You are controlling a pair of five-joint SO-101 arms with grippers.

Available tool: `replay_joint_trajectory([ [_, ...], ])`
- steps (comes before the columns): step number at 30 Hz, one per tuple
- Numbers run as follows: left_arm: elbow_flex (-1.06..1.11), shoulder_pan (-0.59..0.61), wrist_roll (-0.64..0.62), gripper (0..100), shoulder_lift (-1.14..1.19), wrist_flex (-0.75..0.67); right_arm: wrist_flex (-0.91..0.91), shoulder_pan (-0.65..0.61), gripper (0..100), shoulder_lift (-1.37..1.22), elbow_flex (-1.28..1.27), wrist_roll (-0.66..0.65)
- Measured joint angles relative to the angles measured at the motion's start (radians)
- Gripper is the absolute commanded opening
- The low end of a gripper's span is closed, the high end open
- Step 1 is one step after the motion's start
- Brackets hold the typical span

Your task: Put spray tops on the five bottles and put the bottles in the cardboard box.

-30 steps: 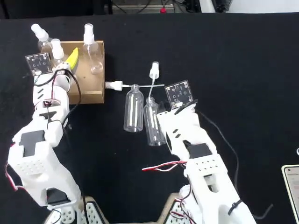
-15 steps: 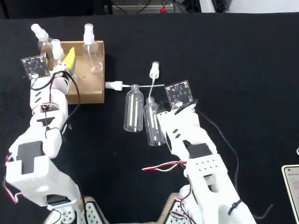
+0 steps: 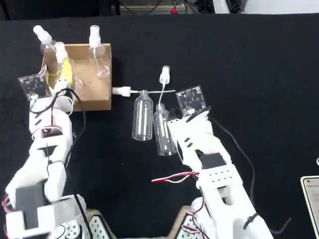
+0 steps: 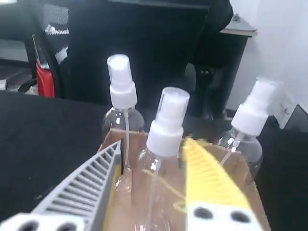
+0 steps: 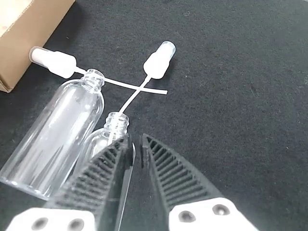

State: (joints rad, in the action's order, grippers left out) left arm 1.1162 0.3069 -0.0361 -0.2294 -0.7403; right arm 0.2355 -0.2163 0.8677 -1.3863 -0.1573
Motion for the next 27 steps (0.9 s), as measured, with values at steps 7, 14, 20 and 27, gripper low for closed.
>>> replay_joint_trajectory([
  [7,0.097,0.02,0.0,5,-0.245,0.129,0.0,0.0,3.2,0.0,0.0,0.0],
  [14,0.14,0.11,0.0,5,-0.542,0.477,0.0,0.0,3.2,0.0,0.0,0.0],
  [20,0.117,0.12,0.101,5,-0.704,0.822,0.0,0.0,3.2,0.0,0.0,0.0],
  [27,-0.16,0.078,0.114,5,-0.618,1.24,0.0,0.0,3.2,0.0,0.0,0.0],
])
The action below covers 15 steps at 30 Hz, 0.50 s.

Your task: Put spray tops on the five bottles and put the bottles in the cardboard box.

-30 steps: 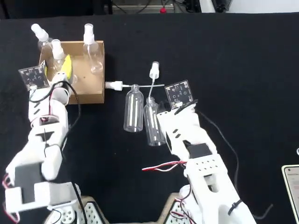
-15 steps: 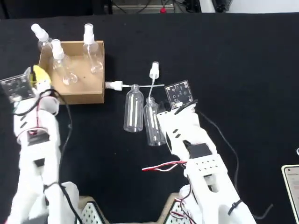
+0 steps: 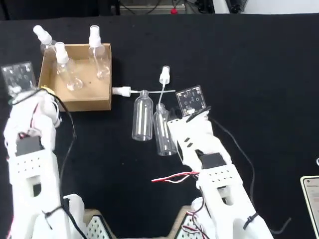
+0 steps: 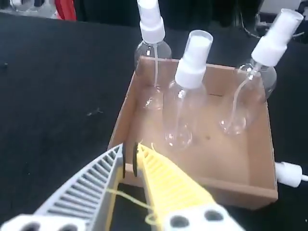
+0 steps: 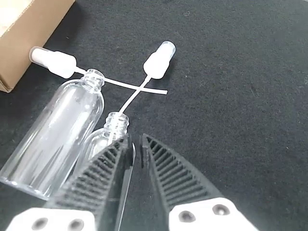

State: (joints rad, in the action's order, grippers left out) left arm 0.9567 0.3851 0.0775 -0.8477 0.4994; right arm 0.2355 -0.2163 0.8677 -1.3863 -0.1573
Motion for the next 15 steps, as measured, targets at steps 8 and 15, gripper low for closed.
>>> replay_joint_trajectory([
  [8,-0.284,-0.003,-0.002,5,0.338,0.161,0.0,0.0,3.2,0.0,0.0,0.0],
  [15,-0.448,-0.029,0.0,5,0.583,0.201,0.0,0.0,3.2,0.0,0.0,0.0],
])
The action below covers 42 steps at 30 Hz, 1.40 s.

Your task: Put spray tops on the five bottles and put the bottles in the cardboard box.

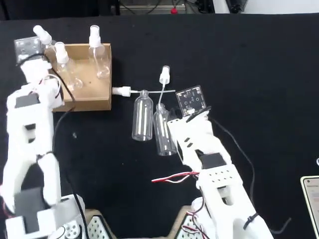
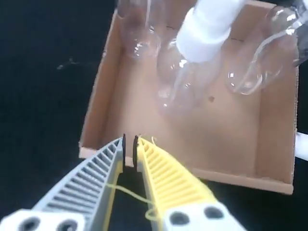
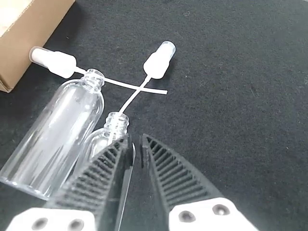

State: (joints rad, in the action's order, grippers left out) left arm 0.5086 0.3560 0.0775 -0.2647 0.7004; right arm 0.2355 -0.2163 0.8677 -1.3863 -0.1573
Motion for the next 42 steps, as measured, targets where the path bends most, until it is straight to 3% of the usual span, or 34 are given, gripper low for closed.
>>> replay_joint_trajectory([
  [9,-0.103,-0.008,0.0,5,0.178,0.0,0.0,0.0,3.2,0.0,0.0,0.0],
  [25,-0.115,-0.08,0.0,5,0.279,-0.107,0.0,0.0,3.2,0.0,0.0,0.0],
  [42,-0.115,-0.078,0.002,5,0.368,-0.209,0.0,0.0,3.2,0.0,0.0,0.0],
])
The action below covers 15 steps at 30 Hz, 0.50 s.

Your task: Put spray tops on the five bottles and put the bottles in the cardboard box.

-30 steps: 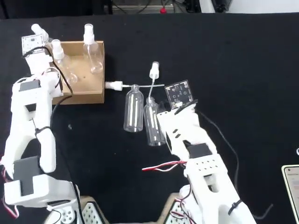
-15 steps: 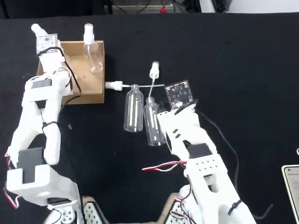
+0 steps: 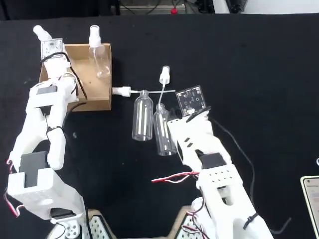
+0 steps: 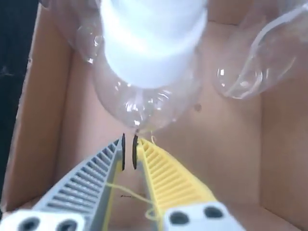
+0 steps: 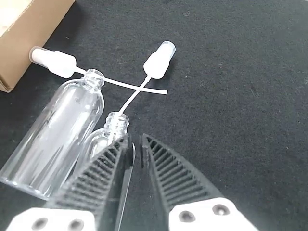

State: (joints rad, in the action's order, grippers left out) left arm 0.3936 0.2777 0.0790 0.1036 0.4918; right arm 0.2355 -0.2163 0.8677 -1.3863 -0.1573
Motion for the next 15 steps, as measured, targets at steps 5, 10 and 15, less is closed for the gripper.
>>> replay_joint_trajectory([
  [5,0.0,0.0,0.058,5,0.018,-0.021,0.0,0.0,3.2,0.0,0.0,0.0],
  [10,0.0,0.0,0.071,5,0.031,-0.044,0.0,0.0,3.2,0.0,0.0,0.0],
  [15,0.0,0.0,0.071,5,0.031,-0.048,0.0,0.0,3.2,0.0,0.0,0.0],
])
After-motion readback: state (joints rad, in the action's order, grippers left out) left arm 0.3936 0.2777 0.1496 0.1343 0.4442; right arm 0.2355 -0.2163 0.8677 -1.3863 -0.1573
